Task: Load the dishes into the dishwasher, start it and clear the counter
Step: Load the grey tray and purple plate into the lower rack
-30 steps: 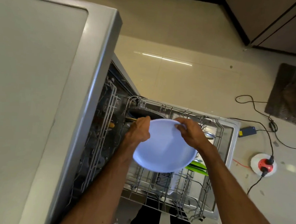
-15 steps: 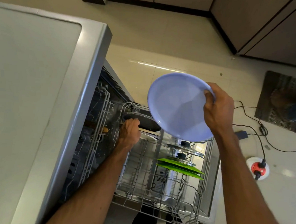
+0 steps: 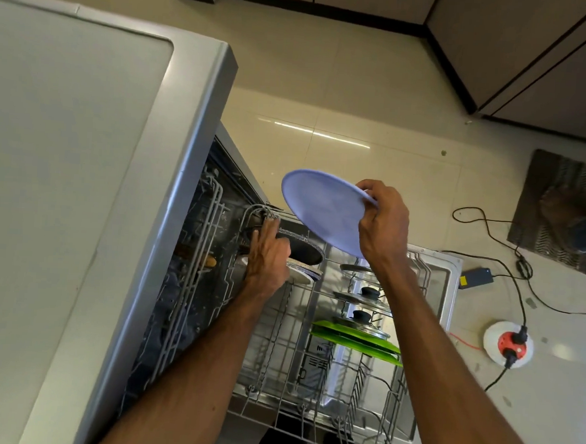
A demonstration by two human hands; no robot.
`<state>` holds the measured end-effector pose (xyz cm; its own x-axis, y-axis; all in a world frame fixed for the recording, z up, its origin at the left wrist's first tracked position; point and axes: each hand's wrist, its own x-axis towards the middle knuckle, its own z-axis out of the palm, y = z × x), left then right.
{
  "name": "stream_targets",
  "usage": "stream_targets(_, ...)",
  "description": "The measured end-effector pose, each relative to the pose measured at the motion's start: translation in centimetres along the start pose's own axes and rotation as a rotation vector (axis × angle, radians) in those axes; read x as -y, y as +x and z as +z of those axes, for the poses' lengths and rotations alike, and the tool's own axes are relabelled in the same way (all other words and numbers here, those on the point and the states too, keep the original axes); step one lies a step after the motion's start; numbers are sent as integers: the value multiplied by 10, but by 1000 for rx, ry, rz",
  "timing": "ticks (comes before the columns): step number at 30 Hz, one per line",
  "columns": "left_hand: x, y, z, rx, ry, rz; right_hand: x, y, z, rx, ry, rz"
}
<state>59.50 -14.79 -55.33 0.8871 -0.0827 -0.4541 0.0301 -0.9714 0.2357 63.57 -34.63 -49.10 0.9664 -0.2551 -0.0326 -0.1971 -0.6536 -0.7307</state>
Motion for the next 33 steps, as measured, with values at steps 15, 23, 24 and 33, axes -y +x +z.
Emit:
stream_targets(15, 7, -41, 22, -191, -297, -81, 15, 20, 37, 354, -1, -49)
stream_targets(23, 5, -44, 27, -182, -348, -107, 19, 18, 62, 467, -69, -73)
stream_targets(24, 6, -44, 28, -174, -351, -113, 18, 17, 64, 477, -71, -73)
stream_targets(33, 4, -41, 29, -146, -334, -163, 30, 16, 79, 607, -31, -81)
